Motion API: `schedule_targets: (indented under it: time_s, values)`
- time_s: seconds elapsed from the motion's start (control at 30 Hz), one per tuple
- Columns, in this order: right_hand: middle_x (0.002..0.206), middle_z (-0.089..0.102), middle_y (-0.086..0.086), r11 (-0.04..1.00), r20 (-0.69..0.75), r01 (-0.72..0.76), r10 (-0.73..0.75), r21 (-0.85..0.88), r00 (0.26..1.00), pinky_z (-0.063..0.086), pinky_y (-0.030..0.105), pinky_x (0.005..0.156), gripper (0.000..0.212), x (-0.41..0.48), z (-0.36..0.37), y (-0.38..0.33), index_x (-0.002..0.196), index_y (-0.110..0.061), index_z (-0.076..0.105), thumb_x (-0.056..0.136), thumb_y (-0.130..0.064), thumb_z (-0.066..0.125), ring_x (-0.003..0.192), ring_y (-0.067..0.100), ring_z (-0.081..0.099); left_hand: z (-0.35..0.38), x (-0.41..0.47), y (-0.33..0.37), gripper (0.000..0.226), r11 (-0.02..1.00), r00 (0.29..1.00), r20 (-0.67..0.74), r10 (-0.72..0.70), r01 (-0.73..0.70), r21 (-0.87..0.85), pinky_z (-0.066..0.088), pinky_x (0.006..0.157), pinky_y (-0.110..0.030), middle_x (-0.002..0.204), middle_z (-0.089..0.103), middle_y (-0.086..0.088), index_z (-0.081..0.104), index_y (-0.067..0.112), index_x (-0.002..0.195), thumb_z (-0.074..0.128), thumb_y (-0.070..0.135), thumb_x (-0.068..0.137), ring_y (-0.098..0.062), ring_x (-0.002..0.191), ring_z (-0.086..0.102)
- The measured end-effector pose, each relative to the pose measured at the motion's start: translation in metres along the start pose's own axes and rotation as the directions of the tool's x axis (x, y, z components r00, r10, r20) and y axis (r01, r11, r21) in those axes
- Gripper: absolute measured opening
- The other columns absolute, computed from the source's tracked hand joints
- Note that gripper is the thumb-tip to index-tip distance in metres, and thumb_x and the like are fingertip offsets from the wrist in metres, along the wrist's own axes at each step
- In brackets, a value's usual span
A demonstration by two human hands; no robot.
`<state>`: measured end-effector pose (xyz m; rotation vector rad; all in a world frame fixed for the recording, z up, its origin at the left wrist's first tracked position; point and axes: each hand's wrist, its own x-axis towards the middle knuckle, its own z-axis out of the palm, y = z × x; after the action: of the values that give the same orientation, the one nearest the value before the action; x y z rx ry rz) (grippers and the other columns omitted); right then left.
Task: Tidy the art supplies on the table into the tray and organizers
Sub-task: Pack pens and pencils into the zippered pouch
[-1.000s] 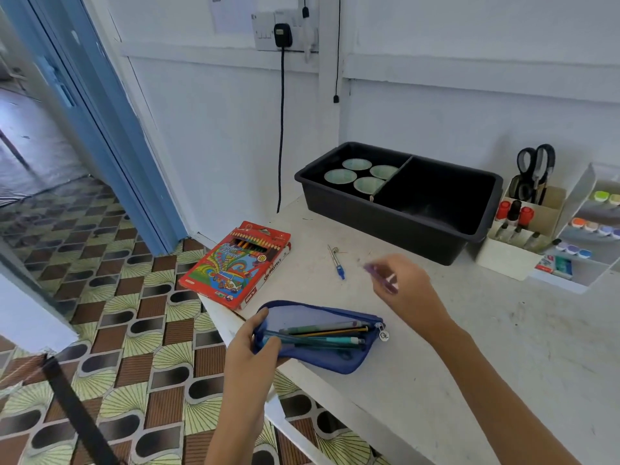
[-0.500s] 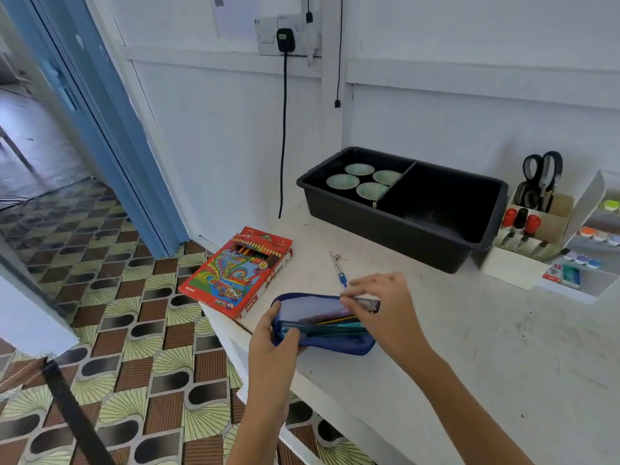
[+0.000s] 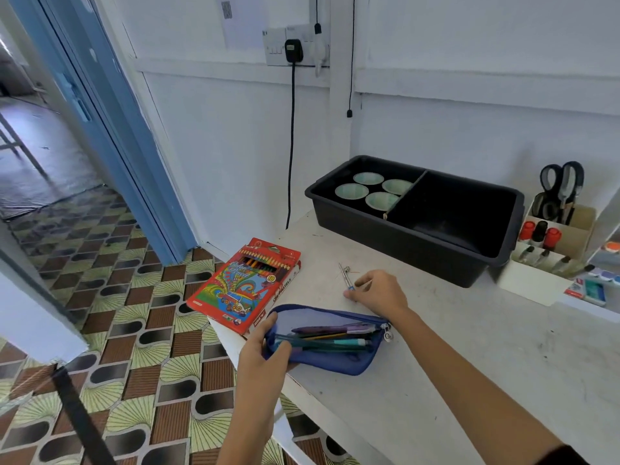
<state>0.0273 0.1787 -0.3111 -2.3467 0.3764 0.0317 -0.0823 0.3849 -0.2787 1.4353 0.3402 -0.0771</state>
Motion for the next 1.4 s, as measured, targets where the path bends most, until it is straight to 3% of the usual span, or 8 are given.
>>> schedule_targets:
  time_s: [0.17, 0.4, 0.57, 0.7, 0.87, 1.03, 1.17, 1.4]
  values:
    - [0.100, 0.072, 0.007, 0.996, -0.031, 0.067, -0.069, -0.059, 0.997, 0.055, 0.030, 0.077, 0.024, 0.004, 0.001, 0.000, 0.102, -0.009, 0.073, 0.081, -0.019, 0.073, 0.084, 0.016, 0.064, 0.001, 0.003, 0.001, 0.048, 1.000, 1.000, 0.014, -0.017, 0.017, 0.014, 0.056, 0.079, -0.035, 0.125, 0.049, -0.003, 0.051, 0.016, 0.130, 0.049, -0.010, 0.090, -0.027, 0.114, 0.053]
    - [0.089, 0.069, -0.010, 0.871, -0.057, 0.255, -0.255, 0.420, 0.965, 0.047, 0.010, 0.063, 0.016, -0.060, -0.054, -0.027, 0.099, -0.022, 0.073, 0.083, -0.021, 0.070, 0.075, 0.003, 0.060, 0.008, 0.012, 0.003, 0.046, 0.999, 0.999, 0.043, -0.009, 0.007, 0.034, 0.058, 0.073, -0.030, 0.127, 0.049, -0.005, 0.051, 0.016, 0.129, 0.050, -0.009, 0.090, -0.025, 0.111, 0.055]
    - [0.095, 0.054, -0.021, 0.885, 0.026, 0.465, -0.465, 0.019, 0.885, 0.040, 0.013, 0.075, 0.021, -0.089, -0.055, -0.008, 0.107, -0.028, 0.070, 0.090, -0.020, 0.060, 0.092, 0.007, 0.050, 0.019, 0.020, 0.004, 0.046, 0.996, 0.995, 0.098, -0.013, 0.005, 0.088, 0.059, 0.072, -0.029, 0.129, 0.049, -0.007, 0.048, 0.017, 0.132, 0.049, -0.005, 0.091, -0.025, 0.110, 0.056]
    - [0.112, 0.050, -0.014, 0.912, -0.091, 0.407, -0.401, 0.056, 0.911, 0.038, 0.005, 0.078, 0.050, -0.088, -0.056, 0.031, 0.118, -0.026, 0.060, 0.088, 0.011, 0.045, 0.105, 0.009, 0.048, 0.023, 0.022, 0.006, 0.047, 0.996, 0.993, 0.113, -0.021, 0.011, 0.084, 0.059, 0.066, -0.025, 0.125, 0.051, -0.005, 0.048, 0.017, 0.133, 0.048, -0.005, 0.092, -0.024, 0.105, 0.058]
    - [0.106, 0.060, -0.016, 0.905, -0.073, 0.412, -0.406, 0.108, 0.911, 0.034, 0.001, 0.083, 0.034, -0.093, -0.044, 0.059, 0.110, -0.029, 0.061, 0.087, -0.004, 0.063, 0.099, -0.004, 0.053, 0.028, 0.021, 0.004, 0.040, 0.948, 0.984, 0.079, 0.162, -0.177, 0.266, 0.054, 0.080, -0.029, 0.127, 0.050, -0.004, 0.051, 0.015, 0.128, 0.050, -0.002, 0.092, -0.025, 0.115, 0.052]
    - [0.092, 0.063, -0.010, 0.910, -0.221, 0.326, -0.273, 0.257, 0.936, 0.040, 0.001, 0.076, 0.017, -0.104, -0.039, 0.061, 0.095, -0.020, 0.066, 0.087, -0.006, 0.063, 0.085, 0.003, 0.058, 0.050, 0.005, -0.014, 0.046, 0.280, 0.627, 0.282, 0.726, -0.644, 0.712, 0.019, 0.109, -0.054, 0.142, 0.046, -0.003, 0.055, 0.021, 0.127, 0.047, 0.046, 0.088, -0.028, 0.140, 0.025]
    - [0.085, 0.064, -0.019, 0.898, -0.309, 0.370, -0.292, 0.236, 0.905, 0.044, 0.006, 0.076, 0.027, -0.124, -0.036, 0.058, 0.092, -0.026, 0.066, 0.082, -0.001, 0.068, 0.083, 0.007, 0.062, 0.086, 0.002, -0.034, 0.051, 0.096, 0.410, 0.614, 0.674, -0.873, 0.477, 0.009, 0.117, -0.047, 0.148, 0.038, -0.001, 0.044, 0.026, 0.136, 0.037, 0.055, 0.094, -0.018, 0.144, 0.014]
    - [0.072, 0.066, -0.026, 0.895, -0.448, 0.358, -0.214, 0.266, 0.868, 0.046, 0.007, 0.068, 0.050, -0.156, -0.023, 0.061, 0.076, -0.039, 0.061, 0.078, 0.011, 0.065, 0.072, -0.001, 0.063, 0.110, -0.004, -0.056, 0.039, -0.177, 0.141, 0.687, 0.713, -0.912, 0.370, 0.021, 0.115, -0.038, 0.112, 0.069, 0.000, 0.073, 0.015, 0.101, 0.039, 0.036, 0.097, -0.020, 0.119, 0.055]
